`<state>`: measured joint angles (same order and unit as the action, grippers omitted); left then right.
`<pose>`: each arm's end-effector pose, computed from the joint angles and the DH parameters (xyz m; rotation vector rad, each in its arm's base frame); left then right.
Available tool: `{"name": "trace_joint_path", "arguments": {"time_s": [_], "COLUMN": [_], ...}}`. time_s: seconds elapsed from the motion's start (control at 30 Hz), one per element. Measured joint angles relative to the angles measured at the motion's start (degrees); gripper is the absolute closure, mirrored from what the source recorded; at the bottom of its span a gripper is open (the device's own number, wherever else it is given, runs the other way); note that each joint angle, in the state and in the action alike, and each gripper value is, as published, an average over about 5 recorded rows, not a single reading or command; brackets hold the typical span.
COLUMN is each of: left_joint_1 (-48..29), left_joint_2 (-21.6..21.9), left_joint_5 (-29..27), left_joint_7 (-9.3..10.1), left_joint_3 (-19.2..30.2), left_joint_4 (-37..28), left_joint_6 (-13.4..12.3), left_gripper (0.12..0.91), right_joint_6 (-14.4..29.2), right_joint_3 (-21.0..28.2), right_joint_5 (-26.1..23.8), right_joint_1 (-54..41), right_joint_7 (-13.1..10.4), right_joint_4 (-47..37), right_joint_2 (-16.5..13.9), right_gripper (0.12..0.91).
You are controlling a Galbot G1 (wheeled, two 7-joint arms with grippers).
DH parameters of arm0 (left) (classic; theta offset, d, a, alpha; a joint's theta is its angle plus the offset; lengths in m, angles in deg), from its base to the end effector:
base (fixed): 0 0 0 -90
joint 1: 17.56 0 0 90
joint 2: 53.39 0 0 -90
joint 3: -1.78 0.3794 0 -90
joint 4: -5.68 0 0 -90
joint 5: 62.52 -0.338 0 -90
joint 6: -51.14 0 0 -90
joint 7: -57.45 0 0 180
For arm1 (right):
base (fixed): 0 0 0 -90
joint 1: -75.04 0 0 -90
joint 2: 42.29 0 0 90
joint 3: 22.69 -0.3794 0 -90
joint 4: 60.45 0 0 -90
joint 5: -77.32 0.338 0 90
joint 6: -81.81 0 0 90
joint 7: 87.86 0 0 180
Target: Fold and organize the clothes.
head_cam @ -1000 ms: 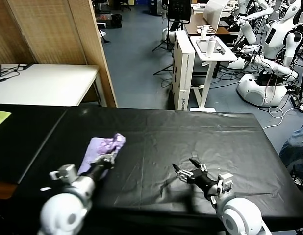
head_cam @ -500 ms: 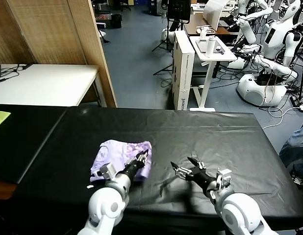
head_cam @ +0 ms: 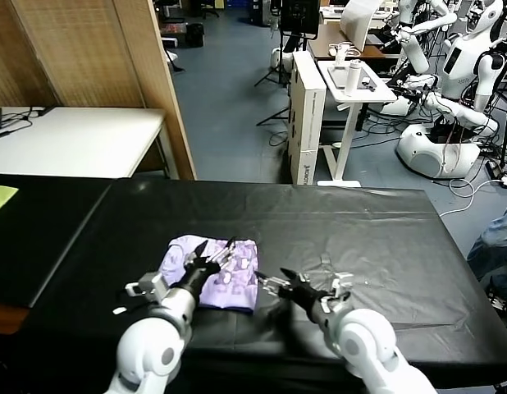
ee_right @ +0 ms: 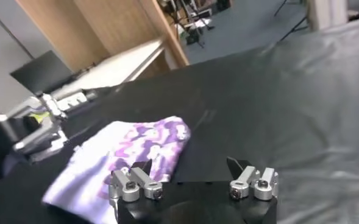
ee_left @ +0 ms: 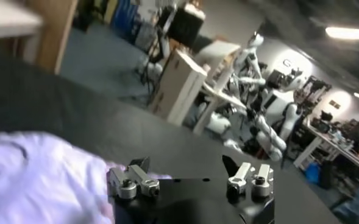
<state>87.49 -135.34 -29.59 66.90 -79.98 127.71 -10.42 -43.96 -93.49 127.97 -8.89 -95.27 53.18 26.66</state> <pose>0.2209 -0.0126 -0.2706 -0.3088 -2.7784 0.5598 0.2629 0.0074 -0.2937 0.6861 -2.4305 -0.5052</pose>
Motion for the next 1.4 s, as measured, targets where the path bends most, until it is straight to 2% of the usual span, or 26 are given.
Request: {"name": "trace_joint_path", "arguments": {"time_s": [0.13, 0.23, 0.5, 0.6, 0.73, 0.9, 1.07, 1.17, 1.27, 1.4], "left_joint_1": [0.7, 1.1, 1.3, 1.4, 1.6, 1.4, 1.5, 1.7, 2.0, 2.9], "left_joint_2": [1.0, 1.2, 2.6, 3.0, 3.3, 3.5, 3.6, 4.1, 5.0, 6.7], "left_joint_5": [-2.1, -2.8, -2.7, -2.6, -2.6, -2.6, -2.8, -2.9, -3.9, -6.1], "left_joint_7": [-1.06, -1.41, -1.28, -1.23, -1.21, -1.2, -1.24, -1.3, -1.31, -1.5], "left_joint_3": [-1.4, -2.5, -5.2, -5.9, -6.7, -7.1, -7.1, -7.2, -7.2, -7.1], "left_joint_4": [0.7, 1.3, 2.3, 2.2, 1.7, 0.7, 0.2, -0.4, -1.2, -2.0], "left_joint_6": [-1.0, -1.5, -2.0, -2.2, -2.5, -3.0, -3.8, -5.1, -6.8, -8.7], "left_gripper": [0.123, 0.123, 0.123, 0.123, 0.123, 0.123, 0.123, 0.123, 0.123, 0.123], "right_joint_6": [0.1, 0.1, 0.3, 0.2, -0.7, -2.3, -2.3, -1.8, 0.0, 5.3], "right_joint_3": [2.0, 2.8, 2.4, 1.6, 0.1, -2.2, -4.0, -4.8, -5.5, -6.7], "right_joint_5": [-0.3, -0.8, -1.3, -1.5, -3.4, -5.7, -6.4, -7.6, -9.9, -14.7], "right_joint_1": [-2.0, -2.9, -2.5, -1.8, -0.9, 0.2, 0.6, 1.0, 1.7, 3.4], "right_joint_7": [-0.1, -0.1, 0.1, 0.0, -0.6, -1.1, 0.3, 1.8, 3.7, 5.7], "right_joint_4": [-3.0, -5.2, -7.1, -6.4, -4.7, -2.6, -1.1, -0.1, 0.9, 2.7], "right_joint_2": [2.4, 3.8, 4.4, 3.9, 2.1, -1.9, -5.0, -6.2, -7.4, -9.3], "right_gripper": [0.174, 0.316, 0.812, 0.887, 0.886, 0.886, 0.867, 0.743, 0.554, 0.308]}}
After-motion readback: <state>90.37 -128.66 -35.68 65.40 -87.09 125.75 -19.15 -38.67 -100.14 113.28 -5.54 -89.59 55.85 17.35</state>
